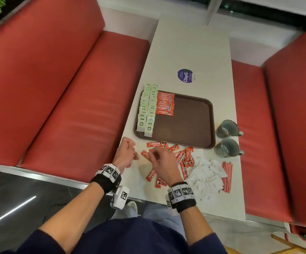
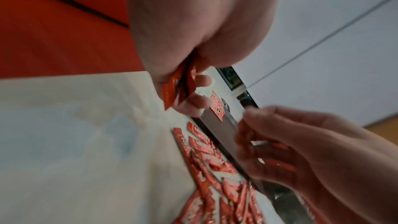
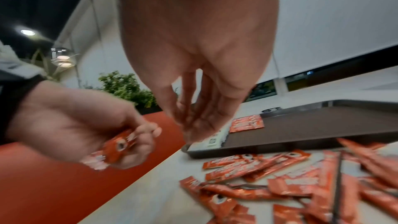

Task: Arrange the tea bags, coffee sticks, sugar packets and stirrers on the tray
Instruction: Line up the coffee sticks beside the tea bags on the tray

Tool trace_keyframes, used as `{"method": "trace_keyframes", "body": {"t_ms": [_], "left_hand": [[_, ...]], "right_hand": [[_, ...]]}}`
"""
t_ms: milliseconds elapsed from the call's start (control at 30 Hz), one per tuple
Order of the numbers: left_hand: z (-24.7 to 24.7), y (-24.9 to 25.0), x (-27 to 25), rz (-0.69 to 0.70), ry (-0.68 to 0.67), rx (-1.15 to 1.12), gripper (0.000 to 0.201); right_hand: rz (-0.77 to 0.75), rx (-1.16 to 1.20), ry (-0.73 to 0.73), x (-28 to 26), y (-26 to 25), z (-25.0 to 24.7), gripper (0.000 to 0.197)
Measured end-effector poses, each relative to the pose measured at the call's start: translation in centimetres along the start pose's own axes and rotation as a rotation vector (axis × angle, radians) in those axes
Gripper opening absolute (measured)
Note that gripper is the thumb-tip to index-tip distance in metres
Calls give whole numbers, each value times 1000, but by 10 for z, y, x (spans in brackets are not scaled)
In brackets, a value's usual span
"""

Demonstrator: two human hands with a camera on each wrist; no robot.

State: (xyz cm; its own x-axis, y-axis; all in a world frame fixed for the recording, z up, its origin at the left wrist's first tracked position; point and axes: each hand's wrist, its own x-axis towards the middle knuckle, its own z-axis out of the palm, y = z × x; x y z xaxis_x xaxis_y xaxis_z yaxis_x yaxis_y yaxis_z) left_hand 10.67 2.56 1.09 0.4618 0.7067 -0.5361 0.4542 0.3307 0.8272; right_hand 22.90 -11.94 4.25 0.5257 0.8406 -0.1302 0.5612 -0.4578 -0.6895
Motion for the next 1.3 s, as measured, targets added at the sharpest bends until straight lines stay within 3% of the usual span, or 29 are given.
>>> {"method": "trace_keyframes", "body": {"t_ms": [133,300,400,500,600,733,867,1033,1200,1300], "left_hand": [[4,-6,-10,151,-119,578,11],[40,-30,-30,267,-271,1060,47],[59,-46,-33,362,-222,1116,55],[68,-42,-37,407,-171,1160,36],[67,-35,-39,422,-216,1213,30],[50,-32,-34,351,-293,1115,42],[33,-30,-31,231,-361,893,44],[23,-9,-42,140,-395,562,25],[22,35,-59,-43,-371,-25,7],[20,59,-69,43,-374,-187,21]], "right_hand": [[357,-186,-41,-19,29,-15,26],[514,-351,-241,-46,24,12,52],[497,-387,-199,-54,13,28,39],[517,-384,-158,-52,9,31,33],[560,-349,-151,-50,9,27,39],[603,-307,-127,-52,16,21,42],[607,-155,-35,-55,22,14,31],[473,169,82,-51,19,0,22],[307,388,173,-42,-4,-11,15],[249,618,108,-38,-20,-24,16]]}}
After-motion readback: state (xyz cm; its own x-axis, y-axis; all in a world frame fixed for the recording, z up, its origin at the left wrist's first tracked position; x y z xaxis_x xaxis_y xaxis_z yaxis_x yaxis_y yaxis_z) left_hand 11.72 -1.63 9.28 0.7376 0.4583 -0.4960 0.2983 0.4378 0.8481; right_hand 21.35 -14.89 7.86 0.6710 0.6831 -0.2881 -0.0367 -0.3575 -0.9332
